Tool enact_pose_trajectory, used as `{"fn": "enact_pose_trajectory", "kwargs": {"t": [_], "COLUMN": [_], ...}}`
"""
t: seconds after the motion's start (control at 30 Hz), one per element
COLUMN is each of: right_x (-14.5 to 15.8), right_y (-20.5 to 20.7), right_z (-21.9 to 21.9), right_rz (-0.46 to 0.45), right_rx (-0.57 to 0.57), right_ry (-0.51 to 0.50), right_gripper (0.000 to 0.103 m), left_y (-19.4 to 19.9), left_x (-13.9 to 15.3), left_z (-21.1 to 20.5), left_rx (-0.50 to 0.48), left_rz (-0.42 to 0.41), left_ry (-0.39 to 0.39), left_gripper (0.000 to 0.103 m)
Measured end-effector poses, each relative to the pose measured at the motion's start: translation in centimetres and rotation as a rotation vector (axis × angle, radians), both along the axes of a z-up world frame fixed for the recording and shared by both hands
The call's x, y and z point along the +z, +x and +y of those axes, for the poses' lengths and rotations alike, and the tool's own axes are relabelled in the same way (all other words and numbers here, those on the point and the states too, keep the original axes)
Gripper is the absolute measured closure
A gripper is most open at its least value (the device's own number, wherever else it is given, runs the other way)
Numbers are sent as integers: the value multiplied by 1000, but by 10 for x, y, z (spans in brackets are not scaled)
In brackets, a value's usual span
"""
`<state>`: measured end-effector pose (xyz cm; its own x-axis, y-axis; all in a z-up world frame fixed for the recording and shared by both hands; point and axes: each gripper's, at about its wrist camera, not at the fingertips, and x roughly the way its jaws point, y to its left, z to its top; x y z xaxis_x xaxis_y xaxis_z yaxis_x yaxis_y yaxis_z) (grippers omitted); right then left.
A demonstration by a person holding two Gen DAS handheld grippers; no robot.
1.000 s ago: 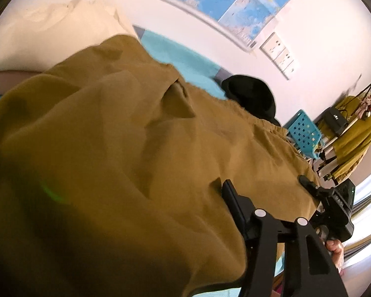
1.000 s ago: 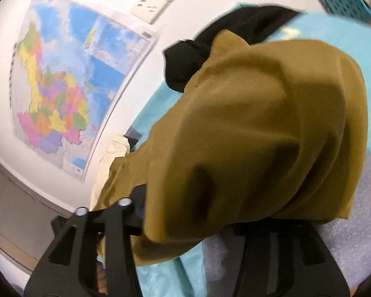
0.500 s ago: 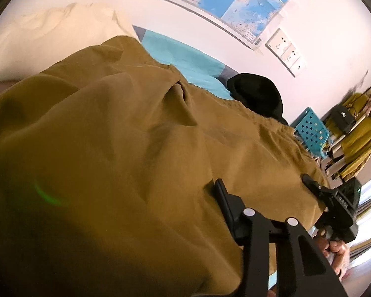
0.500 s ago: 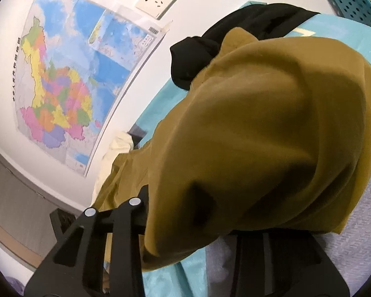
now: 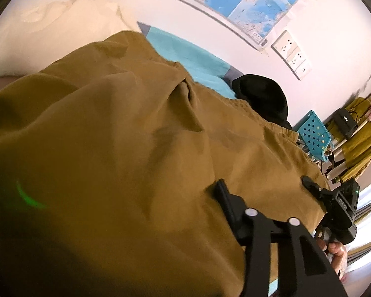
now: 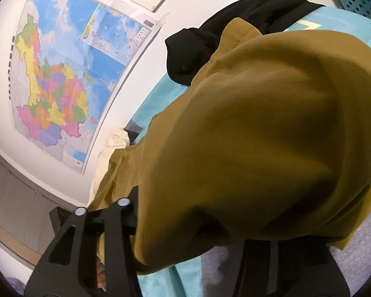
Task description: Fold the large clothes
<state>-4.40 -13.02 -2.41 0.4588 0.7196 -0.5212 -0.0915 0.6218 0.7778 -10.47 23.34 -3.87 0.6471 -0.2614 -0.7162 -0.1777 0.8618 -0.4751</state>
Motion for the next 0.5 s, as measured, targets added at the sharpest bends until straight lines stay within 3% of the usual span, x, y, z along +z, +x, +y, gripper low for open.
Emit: {"fn": "enact_pose_trajectory", "kwargs": {"t": [0.27,0.43,0.5], "right_x": [16,48,48], "right_y": [-2,-20,-25], "right_z": [2,8,9], "right_rz": [-48,-133,-116], "right_rx": [37,111,148], "right_ry": [34,34,39], "right_gripper": [78,80,78], "left_y": [-2,-23,-34], "left_x": [13,44,47], "left_z": [-1,4,7], "left_rx": [-14,-50,-71], "left_rz": [-32,-112,-114], "left_ry": [27,31,40], "left_gripper": [69,73,70]}}
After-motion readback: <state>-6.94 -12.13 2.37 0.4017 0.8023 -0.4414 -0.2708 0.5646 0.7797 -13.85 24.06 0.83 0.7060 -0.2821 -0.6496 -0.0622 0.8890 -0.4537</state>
